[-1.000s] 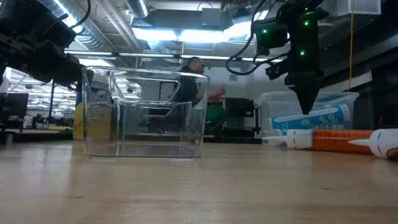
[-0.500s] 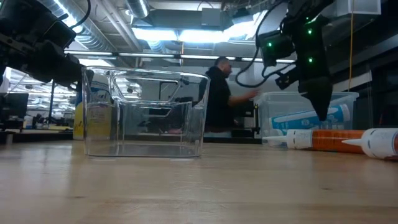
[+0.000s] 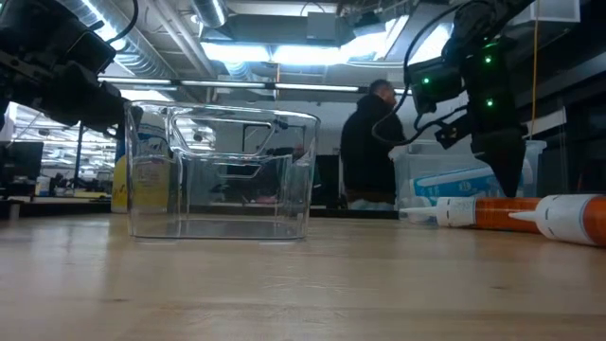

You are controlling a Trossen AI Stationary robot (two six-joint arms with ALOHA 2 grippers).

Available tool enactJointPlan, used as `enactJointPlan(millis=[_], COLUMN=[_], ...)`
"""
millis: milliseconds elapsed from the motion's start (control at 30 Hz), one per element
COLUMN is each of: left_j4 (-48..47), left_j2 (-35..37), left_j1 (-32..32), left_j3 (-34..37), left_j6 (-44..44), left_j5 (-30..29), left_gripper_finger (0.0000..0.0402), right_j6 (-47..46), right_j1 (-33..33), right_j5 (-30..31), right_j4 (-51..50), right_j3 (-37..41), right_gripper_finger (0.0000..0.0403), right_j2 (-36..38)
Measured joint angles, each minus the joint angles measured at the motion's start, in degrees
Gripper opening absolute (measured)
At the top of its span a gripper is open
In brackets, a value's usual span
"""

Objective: Pick & place silicon tubes, Sealant and Lysol wipes
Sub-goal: Put the top orange sealant into the transparent bin

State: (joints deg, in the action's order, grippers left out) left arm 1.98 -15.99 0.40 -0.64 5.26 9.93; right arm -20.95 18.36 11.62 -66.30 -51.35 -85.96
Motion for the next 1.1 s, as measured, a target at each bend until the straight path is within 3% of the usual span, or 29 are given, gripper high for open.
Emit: enactJointPlan(millis=[400, 733, 867, 1100], left_j4=[0.0, 0.0, 0.0, 0.1], left_j2=[0.0, 0.0, 0.0, 0.0], left_j1=[0.0, 0.0, 0.0, 0.0], left_j3=[0.0, 0.0, 0.0, 0.0], left_j6=[0.0, 0.0, 0.0, 0.0], left_j5=[0.0, 0.0, 0.0, 0.0], left_gripper_finger=[0.0010, 0.0008, 0.0006, 0.0011], right_j6=[2.0, 1.7, 3.7, 1.9], right_j1=[0.6, -0.5, -2.2, -3.9], right_j5=[-3.2, -0.2, -5.4, -5.7], right_j4=[-1.0, 2.4, 5.3, 8.9], right_j3=[0.6, 3.5, 4.6, 4.0], right_gripper_finger=[0.0303, 0.0303, 0.0303, 0.0303], right_j2=[0.1, 0.2, -1.0, -0.4])
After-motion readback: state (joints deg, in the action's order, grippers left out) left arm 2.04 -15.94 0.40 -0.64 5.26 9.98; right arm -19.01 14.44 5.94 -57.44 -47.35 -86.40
